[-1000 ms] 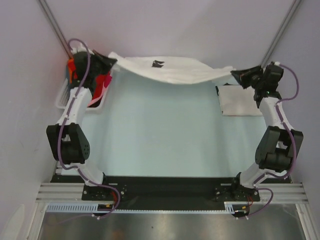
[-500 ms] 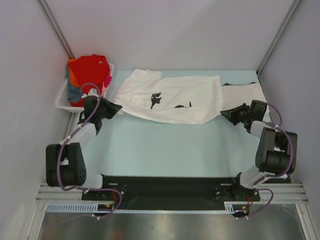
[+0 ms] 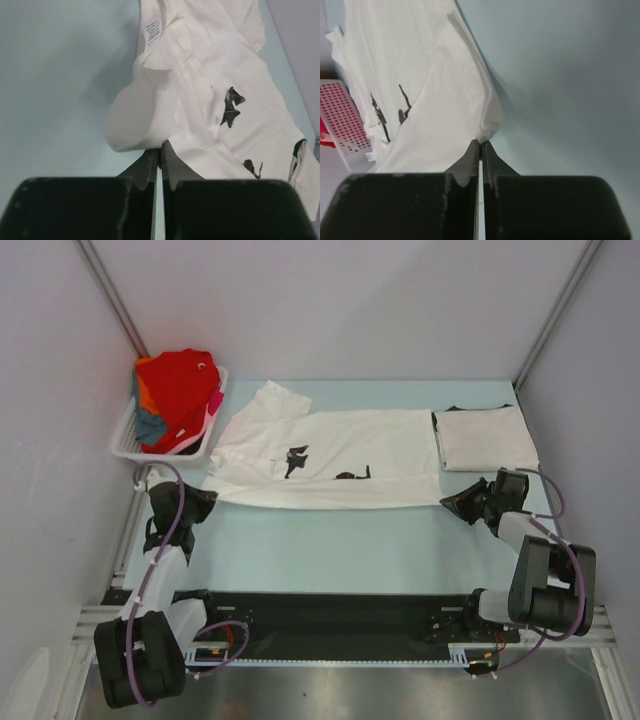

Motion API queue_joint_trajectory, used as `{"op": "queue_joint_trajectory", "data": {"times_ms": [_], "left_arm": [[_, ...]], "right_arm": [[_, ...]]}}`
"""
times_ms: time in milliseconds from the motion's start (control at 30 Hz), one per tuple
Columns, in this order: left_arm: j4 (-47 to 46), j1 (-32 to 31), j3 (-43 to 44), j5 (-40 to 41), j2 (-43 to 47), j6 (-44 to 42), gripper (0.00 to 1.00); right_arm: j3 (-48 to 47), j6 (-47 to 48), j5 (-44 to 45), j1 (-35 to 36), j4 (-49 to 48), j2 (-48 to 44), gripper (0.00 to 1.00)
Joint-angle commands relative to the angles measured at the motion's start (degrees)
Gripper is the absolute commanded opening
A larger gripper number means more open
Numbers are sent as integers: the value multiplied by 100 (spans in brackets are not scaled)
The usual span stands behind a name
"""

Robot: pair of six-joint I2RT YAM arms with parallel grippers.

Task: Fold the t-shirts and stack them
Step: Fold the tshirt

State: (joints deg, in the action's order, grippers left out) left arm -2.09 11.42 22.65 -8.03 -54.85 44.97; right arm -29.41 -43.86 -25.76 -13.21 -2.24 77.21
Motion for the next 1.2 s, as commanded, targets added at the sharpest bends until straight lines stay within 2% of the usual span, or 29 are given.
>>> {"op": "queue_joint_trajectory", "data": {"times_ms": [0, 133, 300, 467, 533, 600, 633, 700, 833, 1067, 1133, 1167], "left_arm": [[24, 36, -279, 407, 264, -225, 5], [638, 36, -271, 785, 291, -226, 21], [815, 27, -270, 1137, 177, 72, 49], [526, 44, -454, 1251, 53, 354, 64], [342, 36, -507, 1225, -8, 451, 66], [236, 44, -569, 1234, -69, 547, 64], [26, 53, -639, 1217, -104, 583, 58], [-142, 62, -727, 1181, -79, 758, 53], [-730, 62, -1008, 1172, 97, 961, 29], [-504, 62, -938, 1919, 1151, 93, 7], [-293, 45, -930, 2251, 1555, -49, 3], [-197, 36, -921, 2375, 1652, -154, 6]], "right_arm": [[154, 544, 413, 3, 575, -434, 0], [488, 598, 405, 3, 699, -873, 0], [699, 712, 510, -6, 979, -1374, 0], [884, 738, 677, -137, 1050, -1674, 0], [876, 747, 651, -173, 1033, -1622, 0], [875, 756, 590, -190, 1015, -1578, 0], [884, 738, 572, -199, 980, -1577, 0], [884, 712, 554, -199, 962, -1569, 0], [884, 721, 519, -208, 971, -1586, 0], [902, 703, 624, -208, 1120, -1832, 0], [893, 686, 694, -217, 1225, -1946, 0], [893, 677, 721, -217, 1243, -1990, 0]]}}
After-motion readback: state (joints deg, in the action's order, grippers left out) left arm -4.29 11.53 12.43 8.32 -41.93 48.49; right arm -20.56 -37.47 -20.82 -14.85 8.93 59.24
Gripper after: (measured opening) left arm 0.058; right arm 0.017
